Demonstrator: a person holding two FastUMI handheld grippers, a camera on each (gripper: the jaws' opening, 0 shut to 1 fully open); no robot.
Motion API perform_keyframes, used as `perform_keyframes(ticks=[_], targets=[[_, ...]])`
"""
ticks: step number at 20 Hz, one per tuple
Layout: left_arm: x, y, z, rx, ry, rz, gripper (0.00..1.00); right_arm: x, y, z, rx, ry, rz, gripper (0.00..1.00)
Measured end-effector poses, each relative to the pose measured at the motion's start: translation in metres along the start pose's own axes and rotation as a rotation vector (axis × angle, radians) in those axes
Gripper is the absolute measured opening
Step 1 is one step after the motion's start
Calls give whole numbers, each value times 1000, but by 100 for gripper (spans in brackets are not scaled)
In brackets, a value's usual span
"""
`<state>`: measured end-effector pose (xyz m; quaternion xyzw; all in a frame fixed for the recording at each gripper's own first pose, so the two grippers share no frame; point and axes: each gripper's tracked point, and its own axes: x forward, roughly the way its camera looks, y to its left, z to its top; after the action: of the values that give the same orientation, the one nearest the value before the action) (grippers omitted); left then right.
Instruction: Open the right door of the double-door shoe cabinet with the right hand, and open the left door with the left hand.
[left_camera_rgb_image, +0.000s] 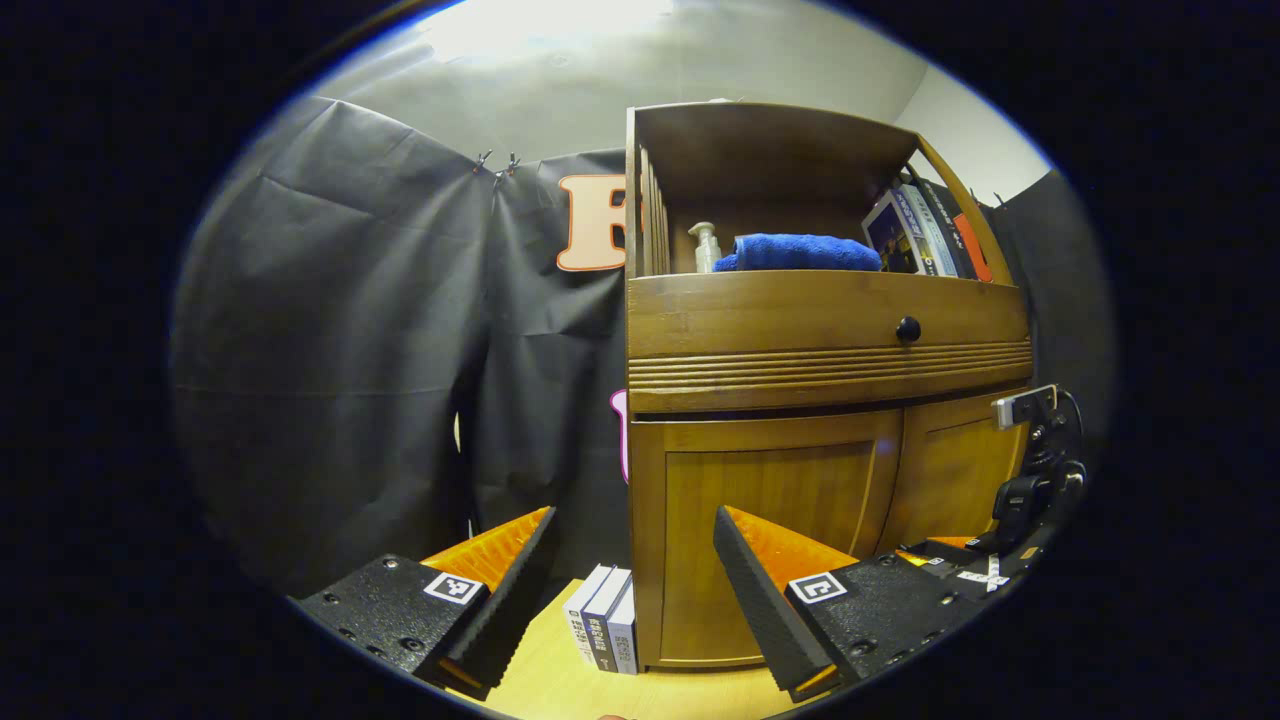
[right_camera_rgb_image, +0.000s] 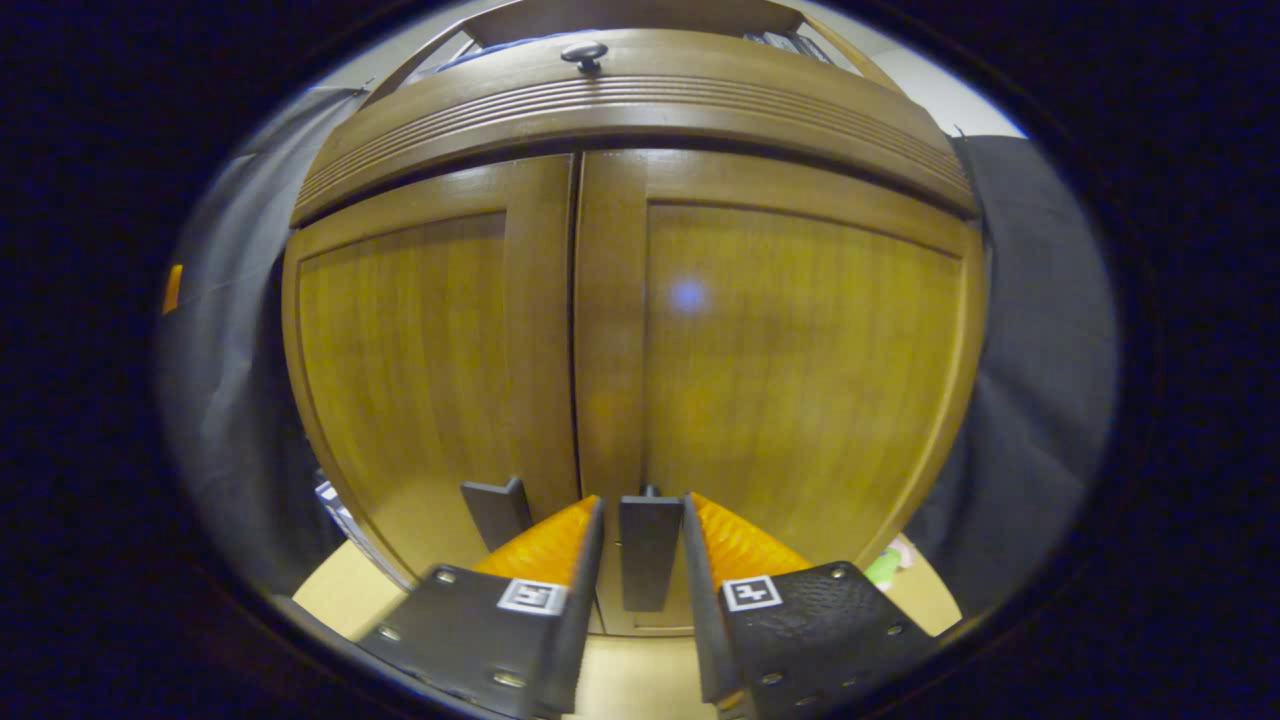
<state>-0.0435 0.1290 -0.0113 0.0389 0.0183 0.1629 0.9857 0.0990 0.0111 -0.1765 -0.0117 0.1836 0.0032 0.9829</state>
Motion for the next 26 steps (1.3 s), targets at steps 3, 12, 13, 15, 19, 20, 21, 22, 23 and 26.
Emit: perform_keyframes(ticks=[3,12,13,15,19,20,21,22,23,26], targets=[[5,0,-3,-8,7,2,92,6,-1,1,8,0,-25,33],[4,-26,0,-31,-1,-82,92,-19,-10,-2,58,5,-120,27],[4,-30,1,-35,-4,-96,92,-23,-12,-2,62,6,-124,27],[0,-38,3,-39,-11,-123,92,-30,-13,-5,73,5,-132,27],[-4,-59,5,-43,-19,-181,92,-37,-15,2,75,3,-145,27],[-6,-64,5,-45,-20,-196,92,-39,-17,3,79,3,-149,27],[-8,-69,5,-47,-20,-212,92,-40,-20,5,86,1,-153,27],[-10,-76,5,-48,-19,-230,92,-42,-20,4,96,1,-156,26],[-12,-82,5,-49,-19,-246,92,-41,-20,6,102,2,-157,26],[-18,-99,6,-49,-26,-292,93,-42,-20,8,110,4,-162,26]])
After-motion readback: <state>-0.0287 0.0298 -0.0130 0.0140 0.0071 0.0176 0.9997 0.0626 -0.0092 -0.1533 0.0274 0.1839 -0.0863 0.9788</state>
